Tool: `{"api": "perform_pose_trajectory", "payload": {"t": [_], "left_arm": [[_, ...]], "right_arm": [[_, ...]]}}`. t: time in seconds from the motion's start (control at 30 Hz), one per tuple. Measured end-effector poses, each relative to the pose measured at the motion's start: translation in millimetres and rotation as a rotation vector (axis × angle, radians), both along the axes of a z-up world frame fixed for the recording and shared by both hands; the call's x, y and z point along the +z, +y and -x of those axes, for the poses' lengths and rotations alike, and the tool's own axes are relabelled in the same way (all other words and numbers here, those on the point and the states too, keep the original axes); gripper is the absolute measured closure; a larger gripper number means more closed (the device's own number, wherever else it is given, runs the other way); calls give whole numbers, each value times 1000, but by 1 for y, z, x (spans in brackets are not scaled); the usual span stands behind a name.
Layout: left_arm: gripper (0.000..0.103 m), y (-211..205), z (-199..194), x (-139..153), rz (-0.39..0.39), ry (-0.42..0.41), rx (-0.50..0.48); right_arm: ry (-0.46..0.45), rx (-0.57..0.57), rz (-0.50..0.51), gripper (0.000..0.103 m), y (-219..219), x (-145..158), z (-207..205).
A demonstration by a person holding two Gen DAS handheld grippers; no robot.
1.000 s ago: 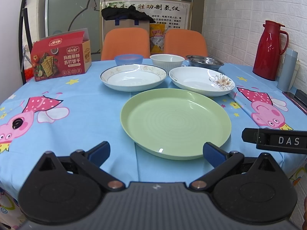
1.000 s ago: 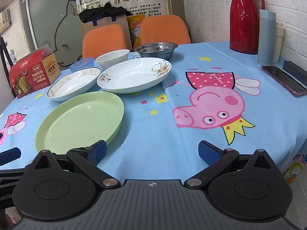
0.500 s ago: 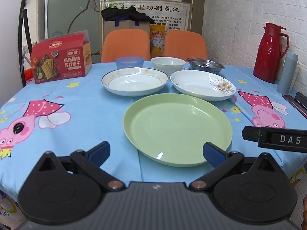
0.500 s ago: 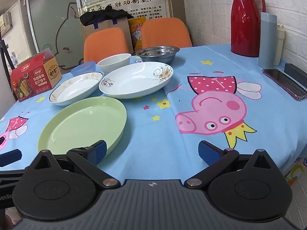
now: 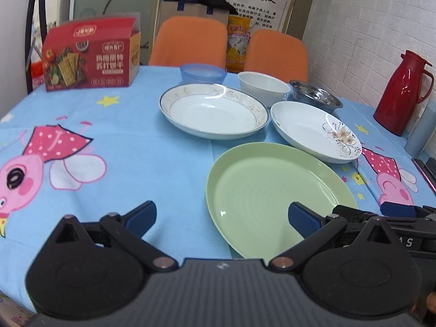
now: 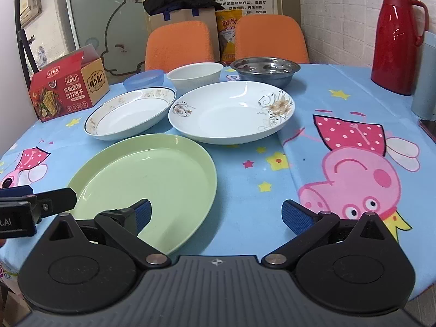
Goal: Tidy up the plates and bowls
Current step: 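Close the left gripper on the green plate rim while the right gripper grips its rim too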
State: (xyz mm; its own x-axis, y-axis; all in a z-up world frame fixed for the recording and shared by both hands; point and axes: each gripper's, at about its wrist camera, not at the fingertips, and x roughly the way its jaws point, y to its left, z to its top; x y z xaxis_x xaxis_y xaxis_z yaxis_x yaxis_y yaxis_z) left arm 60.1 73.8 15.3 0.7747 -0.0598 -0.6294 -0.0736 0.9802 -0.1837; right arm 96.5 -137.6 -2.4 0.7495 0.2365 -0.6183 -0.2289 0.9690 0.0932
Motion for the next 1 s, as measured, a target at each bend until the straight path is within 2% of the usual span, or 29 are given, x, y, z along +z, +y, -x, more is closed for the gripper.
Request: {"api": "perform_pose_trajectory", "payload": {"t": [0.2, 0.27, 0.47, 0.57, 0.67, 0.77, 0.87, 0.9, 0.97, 1.0], "left_arm": [[0, 5, -25, -11, 35, 67, -18], [0, 5, -31, -14, 38, 85, -35], [0, 1, -37, -16, -5, 88, -58], [0, 4, -38, -14, 11, 86, -61], [0, 5, -39, -11, 33, 66, -79], [1, -1, -44, -15, 8, 87, -84], [3, -7, -43, -17, -29, 79, -102], [7, -8, -41, -17, -30, 70, -108], [24, -8, -39, -16, -21, 52, -118], [40, -9, -39, -15, -20, 48, -121]], "right_arm": [[41, 60, 22, 0, 13, -9, -13], [25, 67, 59, 0, 17, -11, -12], [-29, 126, 69, 0, 10, -16, -11], [14, 115, 71, 0, 12, -9, -15], [-44, 141, 42, 0, 13, -1, -7], [-25, 145, 81, 0, 17, -7, -11], [-11, 140, 60, 0, 14, -12, -12], [-15, 141, 68, 0, 15, -12, -12], [-30, 157, 55, 0, 16, -12, -10], [-41, 160, 51, 0, 18, -12, -8]]}}
